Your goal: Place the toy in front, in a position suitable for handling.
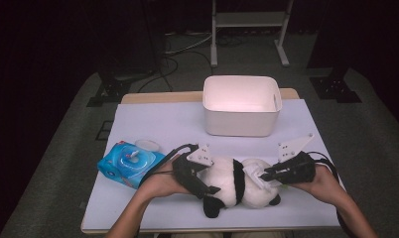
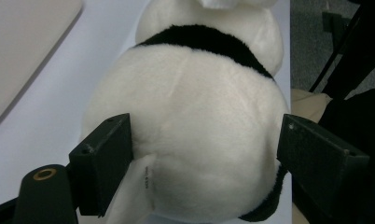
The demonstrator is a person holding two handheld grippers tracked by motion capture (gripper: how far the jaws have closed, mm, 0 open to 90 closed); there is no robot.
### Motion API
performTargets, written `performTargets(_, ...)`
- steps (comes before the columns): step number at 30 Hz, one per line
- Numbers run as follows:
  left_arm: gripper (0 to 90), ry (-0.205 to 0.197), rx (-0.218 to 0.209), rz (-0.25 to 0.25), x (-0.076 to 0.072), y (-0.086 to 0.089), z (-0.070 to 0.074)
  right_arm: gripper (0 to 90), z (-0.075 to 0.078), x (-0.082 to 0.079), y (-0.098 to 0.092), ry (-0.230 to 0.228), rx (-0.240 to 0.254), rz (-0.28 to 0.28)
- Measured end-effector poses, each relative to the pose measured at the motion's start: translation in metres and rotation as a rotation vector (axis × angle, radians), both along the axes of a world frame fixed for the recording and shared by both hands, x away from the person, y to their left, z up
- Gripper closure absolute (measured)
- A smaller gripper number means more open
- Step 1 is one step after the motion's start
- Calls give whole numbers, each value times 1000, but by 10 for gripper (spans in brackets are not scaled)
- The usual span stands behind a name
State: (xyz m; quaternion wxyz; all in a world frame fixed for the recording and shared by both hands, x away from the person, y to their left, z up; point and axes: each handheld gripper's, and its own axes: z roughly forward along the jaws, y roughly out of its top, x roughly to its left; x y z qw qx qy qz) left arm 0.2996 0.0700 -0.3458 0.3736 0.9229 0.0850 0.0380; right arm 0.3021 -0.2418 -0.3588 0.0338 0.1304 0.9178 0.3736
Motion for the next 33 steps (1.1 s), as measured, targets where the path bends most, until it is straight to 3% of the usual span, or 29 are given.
performTargets(4,174,-18,-7,-6,1,-5,6,820,-3,-8,-2,-3,-3,13)
performTargets(6,174,-27,14,-9,3,-9,6,820,-4,-12,-4,-8,-11,28)
performTargets(9,177,1,22,-16,3,-15,3,819,-4,-15,-9,2,0,32)
performTargets(12,182,4,49,-23,3,-16,0,820,-3,-14,-9,10,14,23)
performTargets(20,182,0,58,-8,1,-10,-6,820,6,-5,22,-8,22,71)
performTargets(22,182,3,43,-3,0,-8,-7,820,8,-4,23,-10,16,69)
performTargets(25,182,-2,39,-9,-2,-8,-7,819,8,-4,15,-6,25,55)
performTargets(33,182,-10,48,-13,-3,-11,-6,818,-2,-6,-30,29,58,-47)
